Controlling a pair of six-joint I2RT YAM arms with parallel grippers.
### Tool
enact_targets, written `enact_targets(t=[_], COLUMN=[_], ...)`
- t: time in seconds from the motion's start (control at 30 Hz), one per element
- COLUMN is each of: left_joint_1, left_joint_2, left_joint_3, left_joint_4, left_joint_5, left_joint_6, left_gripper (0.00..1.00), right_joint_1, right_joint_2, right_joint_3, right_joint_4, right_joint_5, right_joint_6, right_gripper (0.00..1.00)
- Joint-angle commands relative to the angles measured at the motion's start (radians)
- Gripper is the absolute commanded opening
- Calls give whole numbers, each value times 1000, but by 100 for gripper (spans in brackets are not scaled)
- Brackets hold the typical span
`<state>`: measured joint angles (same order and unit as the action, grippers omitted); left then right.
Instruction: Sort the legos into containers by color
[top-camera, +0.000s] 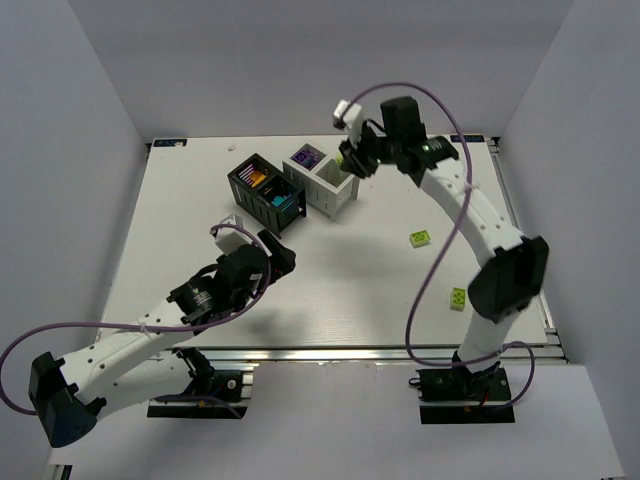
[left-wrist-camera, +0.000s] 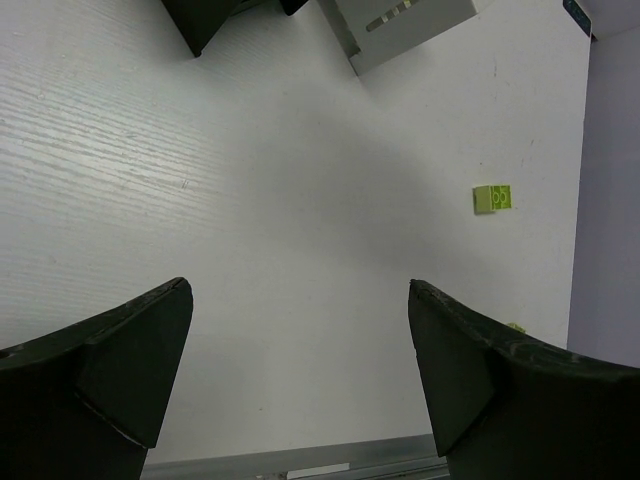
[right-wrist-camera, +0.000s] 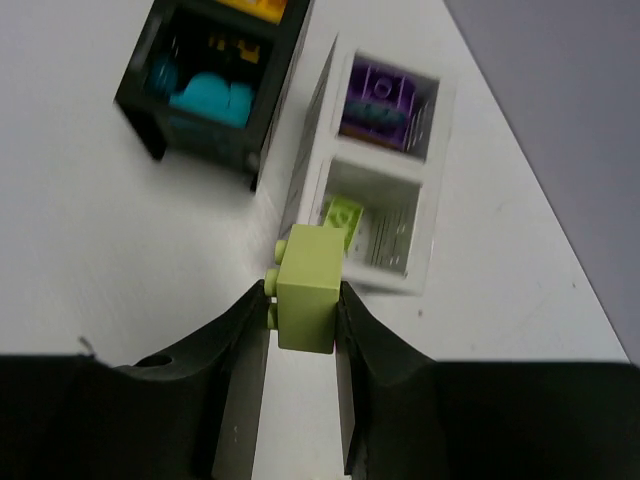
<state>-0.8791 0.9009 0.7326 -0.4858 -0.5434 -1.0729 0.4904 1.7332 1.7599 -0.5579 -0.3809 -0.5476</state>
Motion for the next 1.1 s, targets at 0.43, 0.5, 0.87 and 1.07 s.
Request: enact_targets(t=[0.43, 0.5, 0.87, 1.07], left_joint_1=[8, 9, 9, 9], left_joint_2=[-63, -57, -53, -36], left_joint_3=[-24, -22, -21, -7], left_joint_4=[-8, -5, 15, 73], left_joint_5=[-56, -52, -49, -29], left_joint_6=[-1, 4, 21, 71], left_gripper=[98, 98, 98, 98], right_joint_1=[-7, -6, -13, -35], right_joint_2=[387, 402, 431, 353], right_joint_3=[332, 331, 303, 305], right_joint_4=[69, 73, 66, 12], right_joint_5=[59, 74, 105, 76], right_joint_6=[222, 215, 183, 135], right_gripper=[5, 9, 52, 89])
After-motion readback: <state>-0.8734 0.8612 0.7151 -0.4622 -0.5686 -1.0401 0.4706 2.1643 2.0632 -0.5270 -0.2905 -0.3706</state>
